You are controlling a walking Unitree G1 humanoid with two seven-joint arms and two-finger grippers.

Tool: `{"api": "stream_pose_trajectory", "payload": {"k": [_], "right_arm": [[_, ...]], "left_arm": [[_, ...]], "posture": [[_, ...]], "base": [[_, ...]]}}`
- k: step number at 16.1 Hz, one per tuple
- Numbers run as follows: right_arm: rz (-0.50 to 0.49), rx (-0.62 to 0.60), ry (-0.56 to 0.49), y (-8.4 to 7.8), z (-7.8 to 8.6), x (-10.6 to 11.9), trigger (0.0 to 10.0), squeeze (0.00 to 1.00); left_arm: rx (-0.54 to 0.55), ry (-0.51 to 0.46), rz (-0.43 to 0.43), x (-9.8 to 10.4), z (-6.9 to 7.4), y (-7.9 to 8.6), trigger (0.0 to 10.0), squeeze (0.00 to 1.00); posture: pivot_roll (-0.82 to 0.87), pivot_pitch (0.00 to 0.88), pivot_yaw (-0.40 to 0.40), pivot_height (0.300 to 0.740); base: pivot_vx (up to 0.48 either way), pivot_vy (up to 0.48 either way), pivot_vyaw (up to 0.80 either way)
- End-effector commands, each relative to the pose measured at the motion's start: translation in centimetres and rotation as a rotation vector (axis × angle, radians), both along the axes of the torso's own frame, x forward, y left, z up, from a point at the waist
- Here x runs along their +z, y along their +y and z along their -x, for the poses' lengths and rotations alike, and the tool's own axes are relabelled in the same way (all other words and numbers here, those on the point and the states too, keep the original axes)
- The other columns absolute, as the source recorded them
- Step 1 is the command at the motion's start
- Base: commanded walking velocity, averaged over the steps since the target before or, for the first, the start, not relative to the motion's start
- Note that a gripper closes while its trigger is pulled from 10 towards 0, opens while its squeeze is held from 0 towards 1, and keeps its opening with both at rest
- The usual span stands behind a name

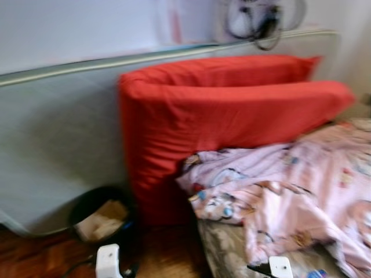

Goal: Clean up the room

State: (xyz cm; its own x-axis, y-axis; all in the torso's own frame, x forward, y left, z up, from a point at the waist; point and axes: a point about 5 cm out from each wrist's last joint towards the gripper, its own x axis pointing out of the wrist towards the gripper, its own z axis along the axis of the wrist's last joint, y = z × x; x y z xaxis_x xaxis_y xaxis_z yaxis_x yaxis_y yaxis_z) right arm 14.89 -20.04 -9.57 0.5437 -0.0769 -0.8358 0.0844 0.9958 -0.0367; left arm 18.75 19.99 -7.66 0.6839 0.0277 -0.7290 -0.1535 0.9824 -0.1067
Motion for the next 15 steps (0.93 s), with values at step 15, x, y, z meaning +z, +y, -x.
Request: {"api": "stream_pose_trajectory", "payload": {"k": [15], "right_arm": [[-0.03, -0.036, 0.009, 0.3, 0.1, -0.1, 10.0, 0.0]], "left_arm": [[0.012, 0.029, 0.013, -0.3, 0.5, 0.0, 10.0, 0.0]], "posture": [[0.04, 0.0, -0.021, 0.74]], "base": [[0.0, 0.258, 0.0]]}}
